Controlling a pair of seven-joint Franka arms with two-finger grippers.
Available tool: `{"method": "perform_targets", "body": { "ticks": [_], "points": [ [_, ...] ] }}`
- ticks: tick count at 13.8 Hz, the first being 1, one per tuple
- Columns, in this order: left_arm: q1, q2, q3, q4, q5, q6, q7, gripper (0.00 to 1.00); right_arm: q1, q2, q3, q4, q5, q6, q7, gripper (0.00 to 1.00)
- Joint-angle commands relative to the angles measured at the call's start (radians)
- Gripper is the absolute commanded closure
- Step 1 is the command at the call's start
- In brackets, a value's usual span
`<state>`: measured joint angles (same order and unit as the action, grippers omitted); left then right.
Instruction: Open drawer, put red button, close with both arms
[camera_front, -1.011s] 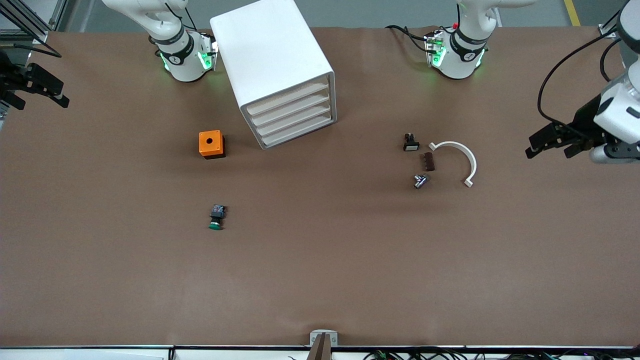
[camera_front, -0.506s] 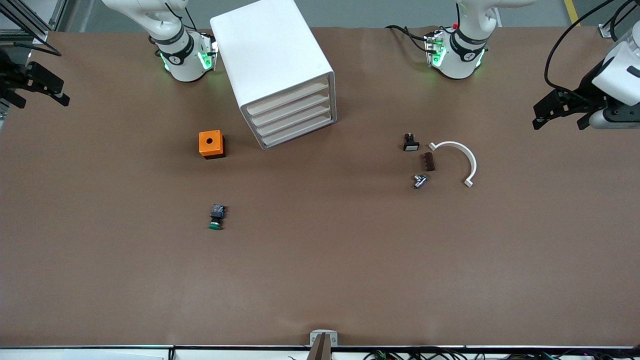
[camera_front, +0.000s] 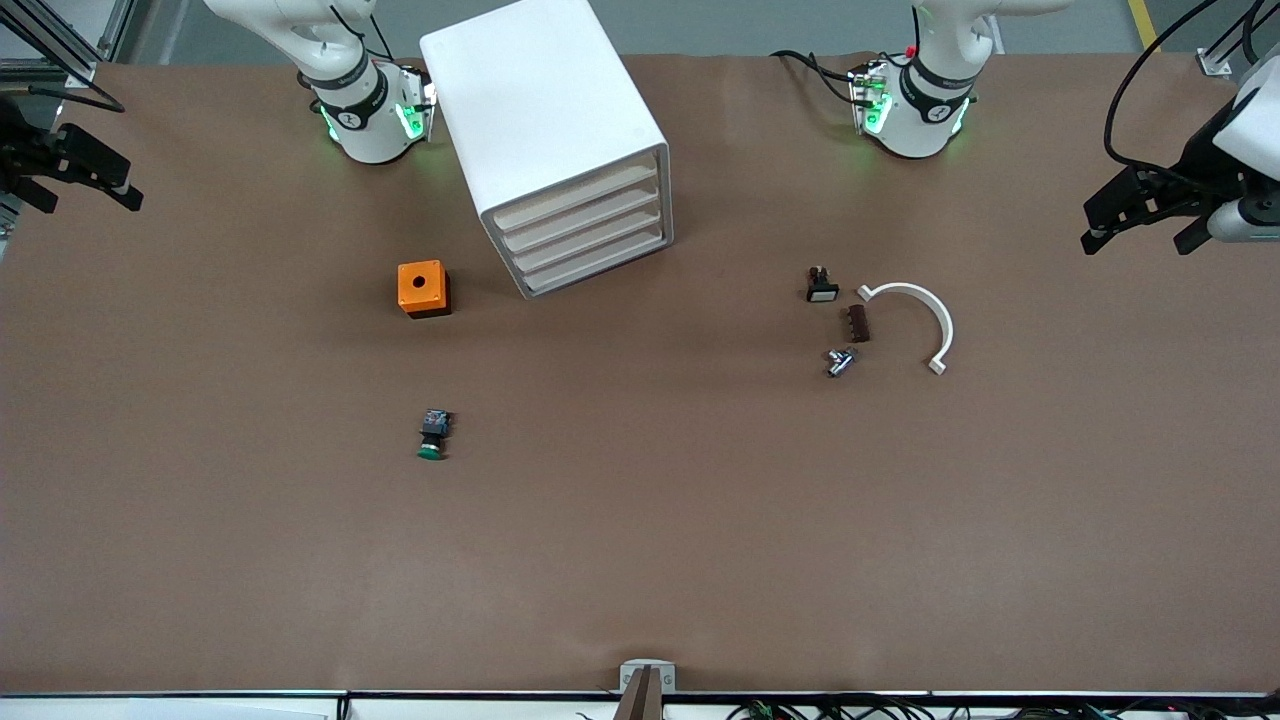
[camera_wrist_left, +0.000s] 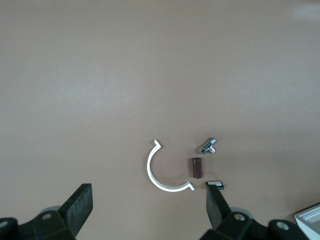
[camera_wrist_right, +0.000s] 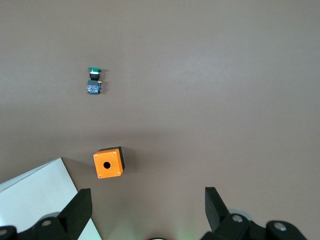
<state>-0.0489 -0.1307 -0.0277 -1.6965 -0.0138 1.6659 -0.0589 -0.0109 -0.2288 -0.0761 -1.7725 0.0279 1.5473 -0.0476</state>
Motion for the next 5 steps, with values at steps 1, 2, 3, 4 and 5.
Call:
{"method": "perform_targets", "body": {
  "ticks": [1,2,3,4,5],
  "points": [
    [0.014,0.008,-0.012,0.029,0.011,-0.029,0.004,0.00,-0.009,-0.018,0.007,-0.004,0.015,-0.006,0.029,0.00],
    [0.014,0.010,-0.012,0.034,0.011,-0.029,0.004,0.00,-0.009,-0.018,0.007,-0.004,0.014,-0.006,0.028,0.00],
    [0.014,0.010,-0.012,0.034,0.011,-0.029,0.002,0.00,-0.009,-0.018,0.007,-0.004,0.010,-0.001,0.025,0.00],
    [0.014,0.010,-0.012,0.035,0.011,-0.029,0.004,0.00,-0.009,-0.018,0.007,-0.004,0.004,0.003,0.025,0.00],
    [0.014,0.010,-0.012,0.034,0.009,-0.029,0.002,0.00,-0.009,-0.018,0.007,-0.001,0.000,0.011,0.025,0.00]
  ]
}}
